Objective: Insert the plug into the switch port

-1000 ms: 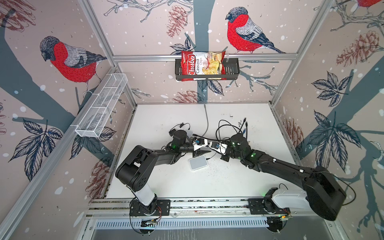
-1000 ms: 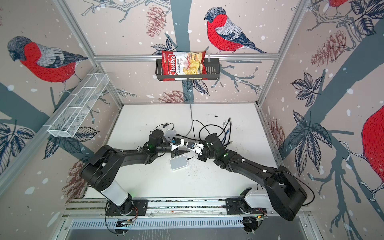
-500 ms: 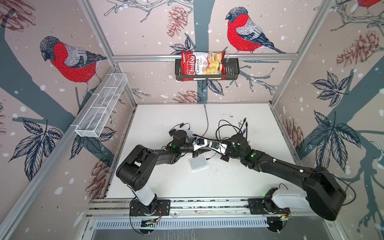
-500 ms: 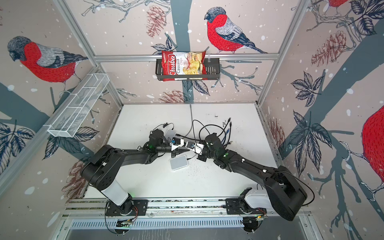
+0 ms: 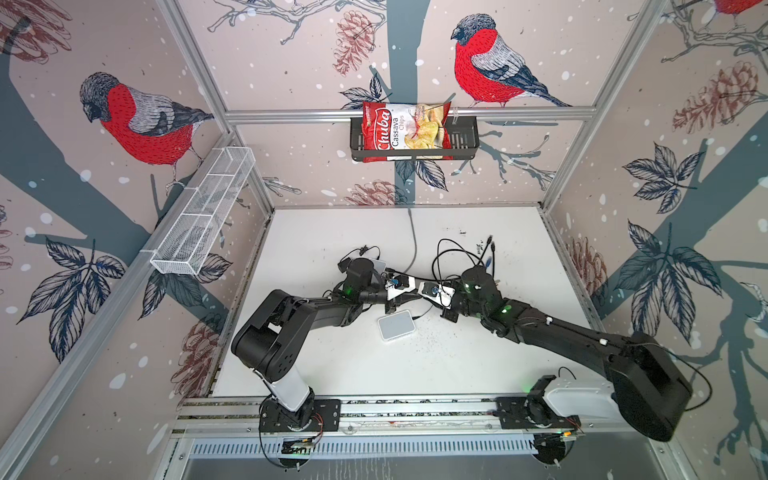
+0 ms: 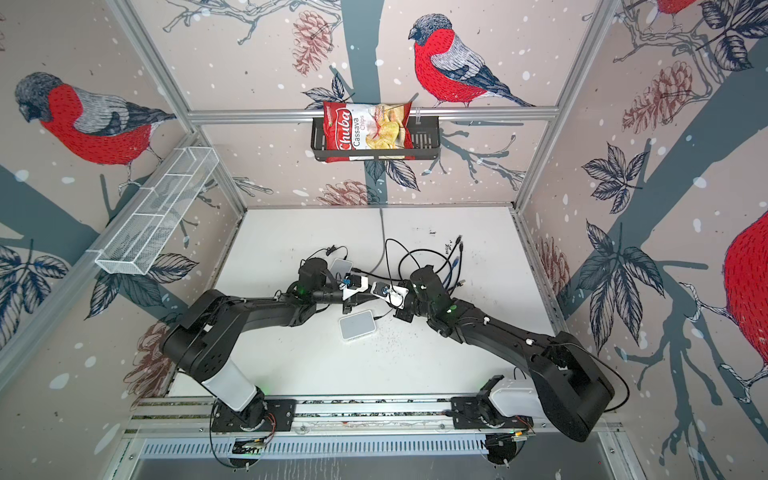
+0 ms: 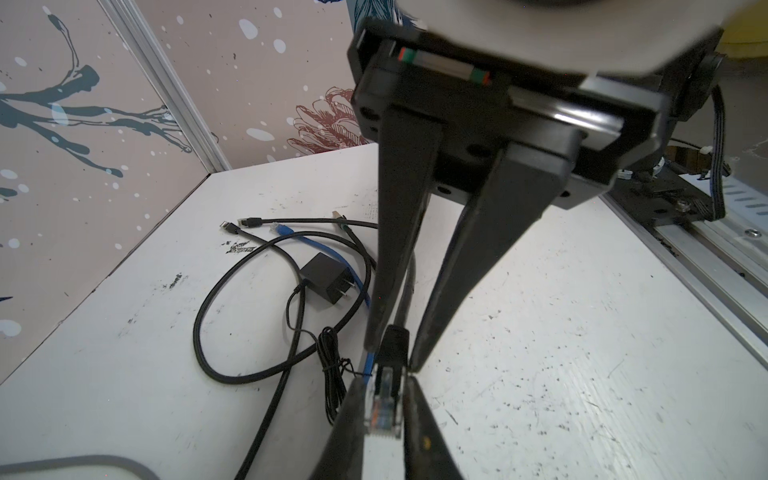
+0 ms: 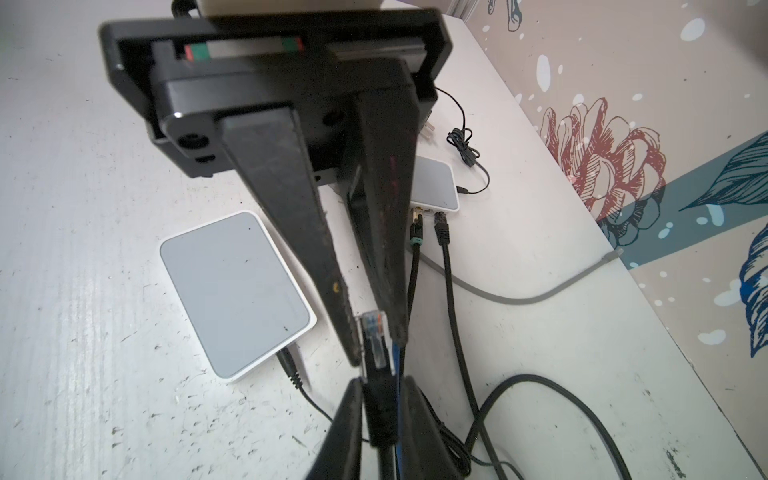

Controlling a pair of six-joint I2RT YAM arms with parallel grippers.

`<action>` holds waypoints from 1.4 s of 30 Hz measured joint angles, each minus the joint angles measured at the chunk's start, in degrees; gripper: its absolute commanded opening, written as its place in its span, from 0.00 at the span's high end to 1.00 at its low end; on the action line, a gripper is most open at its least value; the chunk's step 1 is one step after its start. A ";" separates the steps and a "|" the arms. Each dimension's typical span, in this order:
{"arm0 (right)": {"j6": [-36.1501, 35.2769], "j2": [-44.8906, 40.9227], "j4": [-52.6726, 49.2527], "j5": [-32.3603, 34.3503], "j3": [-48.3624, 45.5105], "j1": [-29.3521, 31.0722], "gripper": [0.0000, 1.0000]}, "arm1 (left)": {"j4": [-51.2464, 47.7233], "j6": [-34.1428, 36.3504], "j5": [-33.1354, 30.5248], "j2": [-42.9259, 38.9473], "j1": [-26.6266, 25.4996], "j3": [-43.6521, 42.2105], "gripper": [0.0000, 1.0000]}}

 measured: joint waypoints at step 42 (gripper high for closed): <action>0.04 6.97 -2.03 -8.17 4.42 -1.66 0.98 | 2.40 0.55 0.70 -4.17 1.57 -4.31 0.79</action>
